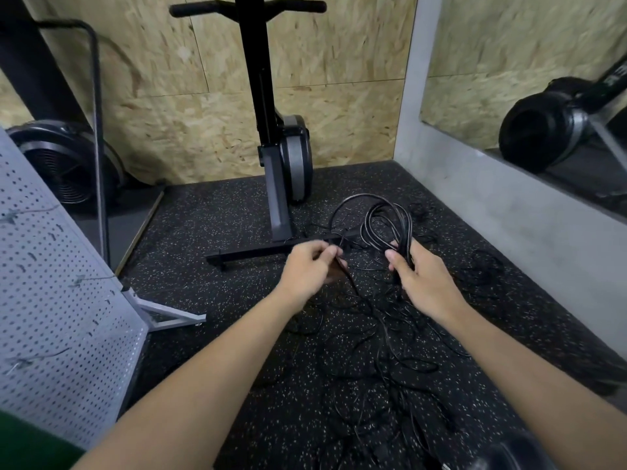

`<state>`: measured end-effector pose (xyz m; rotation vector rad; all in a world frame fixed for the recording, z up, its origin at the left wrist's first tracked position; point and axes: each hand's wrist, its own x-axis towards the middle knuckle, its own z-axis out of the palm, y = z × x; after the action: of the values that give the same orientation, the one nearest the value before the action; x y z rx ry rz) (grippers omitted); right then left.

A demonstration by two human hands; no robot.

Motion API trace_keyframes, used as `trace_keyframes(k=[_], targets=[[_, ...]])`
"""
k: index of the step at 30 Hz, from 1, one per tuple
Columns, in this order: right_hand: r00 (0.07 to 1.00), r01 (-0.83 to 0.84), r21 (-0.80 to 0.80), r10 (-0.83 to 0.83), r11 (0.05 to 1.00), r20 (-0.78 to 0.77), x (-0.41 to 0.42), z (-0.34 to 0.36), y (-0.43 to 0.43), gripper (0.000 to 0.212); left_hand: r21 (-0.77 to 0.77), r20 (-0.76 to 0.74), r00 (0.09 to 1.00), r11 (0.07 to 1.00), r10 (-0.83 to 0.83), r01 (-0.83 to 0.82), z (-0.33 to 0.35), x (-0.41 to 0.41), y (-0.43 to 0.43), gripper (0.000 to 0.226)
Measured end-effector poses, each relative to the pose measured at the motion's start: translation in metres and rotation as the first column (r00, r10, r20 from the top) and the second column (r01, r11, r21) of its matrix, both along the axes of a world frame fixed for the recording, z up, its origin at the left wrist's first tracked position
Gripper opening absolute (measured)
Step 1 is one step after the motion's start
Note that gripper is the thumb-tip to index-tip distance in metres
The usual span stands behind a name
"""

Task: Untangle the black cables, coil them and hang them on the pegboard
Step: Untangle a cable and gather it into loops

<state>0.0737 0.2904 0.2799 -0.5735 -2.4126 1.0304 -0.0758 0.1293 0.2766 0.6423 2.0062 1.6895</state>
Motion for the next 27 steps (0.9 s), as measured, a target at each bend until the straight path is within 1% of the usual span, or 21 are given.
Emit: trace_keyframes(k=[2,4,6,10,15,18,22,25,27], targets=[[1.0,0.005,-0.002,-0.005,1.0,-0.025,-0.002,0.003,-0.004,0.023,0.11,0.05,0.998,0.993,0.025,-0.031,0.027,0.0,-0.009,0.02],[0.996,0.002,-0.046,-0.006,0.999,-0.088,-0.004,0.007,-0.008,0.021,0.196,0.068,0.998,0.98,0.007,-0.02,0.049,0.003,-0.014,0.021],[0.989,0.001,-0.087,-0.014,0.996,-0.146,-0.006,0.014,-0.011,0.022,0.224,0.092,0.995,0.974,-0.03,0.009,0.057,0.008,-0.015,0.021],[0.986,-0.028,-0.14,0.004,0.99,-0.169,-0.008,0.015,-0.015,0.029,0.137,0.126,0.988,0.988,-0.087,0.07,0.042,0.016,-0.015,0.015],[0.994,-0.071,-0.179,0.055,0.981,-0.09,-0.012,-0.003,-0.017,0.02,0.093,0.14,0.986,0.993,-0.09,0.077,0.023,0.019,-0.011,0.019],[0.992,-0.112,-0.163,0.1,0.98,-0.077,-0.014,-0.01,-0.02,0.02,0.0,0.113,0.987,0.994,-0.11,0.111,0.016,0.023,-0.007,0.032],[0.99,-0.139,-0.159,0.137,0.977,-0.023,-0.016,-0.013,-0.025,0.018,-0.132,0.071,0.983,0.975,-0.172,0.18,0.014,0.024,-0.005,0.038],[0.986,-0.148,-0.132,0.157,0.98,0.061,-0.017,-0.016,-0.025,0.025,-0.201,0.03,0.985,0.964,-0.172,0.174,0.012,0.021,-0.004,0.042],[0.981,-0.152,-0.139,0.166,0.979,0.098,-0.017,-0.017,-0.026,0.024,-0.265,-0.023,0.986,0.952,-0.166,0.154,0.009,0.018,-0.002,0.044]])
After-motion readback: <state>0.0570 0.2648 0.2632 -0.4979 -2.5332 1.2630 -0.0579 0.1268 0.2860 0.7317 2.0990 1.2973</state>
